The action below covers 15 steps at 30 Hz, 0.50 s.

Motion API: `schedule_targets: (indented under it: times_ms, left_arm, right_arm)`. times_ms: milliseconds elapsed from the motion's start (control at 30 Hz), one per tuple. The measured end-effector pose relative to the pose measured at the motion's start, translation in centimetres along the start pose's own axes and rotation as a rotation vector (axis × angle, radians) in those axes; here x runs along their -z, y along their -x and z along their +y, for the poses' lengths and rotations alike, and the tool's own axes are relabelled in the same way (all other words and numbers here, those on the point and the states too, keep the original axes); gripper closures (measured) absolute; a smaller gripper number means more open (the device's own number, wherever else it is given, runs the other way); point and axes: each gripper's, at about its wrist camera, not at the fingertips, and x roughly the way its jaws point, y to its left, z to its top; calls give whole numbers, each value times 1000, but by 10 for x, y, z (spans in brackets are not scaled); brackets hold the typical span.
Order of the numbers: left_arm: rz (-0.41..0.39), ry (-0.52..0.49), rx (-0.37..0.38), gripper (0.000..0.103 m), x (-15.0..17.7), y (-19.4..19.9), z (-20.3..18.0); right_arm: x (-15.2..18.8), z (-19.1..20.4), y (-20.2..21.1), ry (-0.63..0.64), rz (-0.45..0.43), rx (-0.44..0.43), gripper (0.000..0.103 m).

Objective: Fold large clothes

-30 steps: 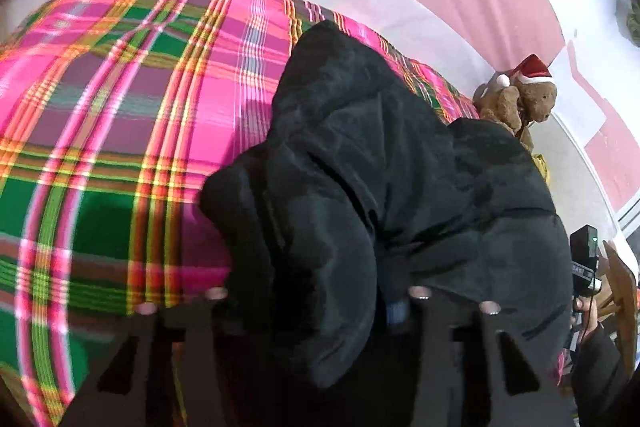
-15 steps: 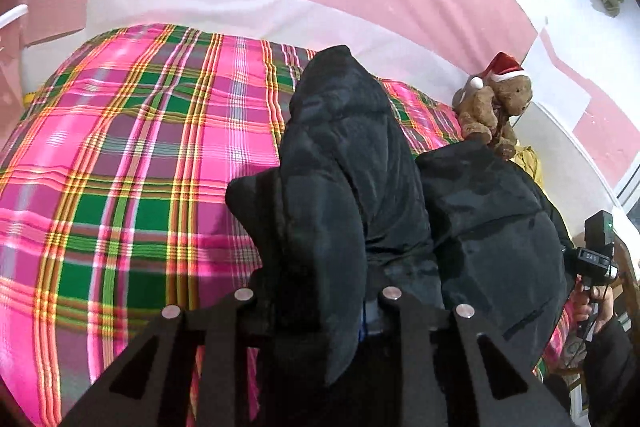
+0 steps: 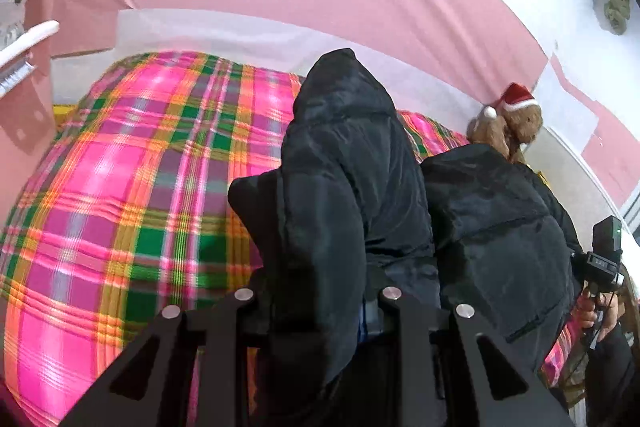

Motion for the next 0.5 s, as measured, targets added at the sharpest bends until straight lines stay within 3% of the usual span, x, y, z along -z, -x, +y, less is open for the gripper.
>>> schedule_targets:
  times_ms: [300,400,500]
  left_arm:
    - [-39,-9,-103,75,-42,0,64]
    - [-19,-2,-131,75,-40,-19,88]
    - [50,35,-168,70,-23,-51,113]
  right_arm:
    - [-29,43,-72,43,2,-62,73]
    - [-29,47,-109,47,28,-51,72]
    - [-22,35,-146,15,86,-9,67]
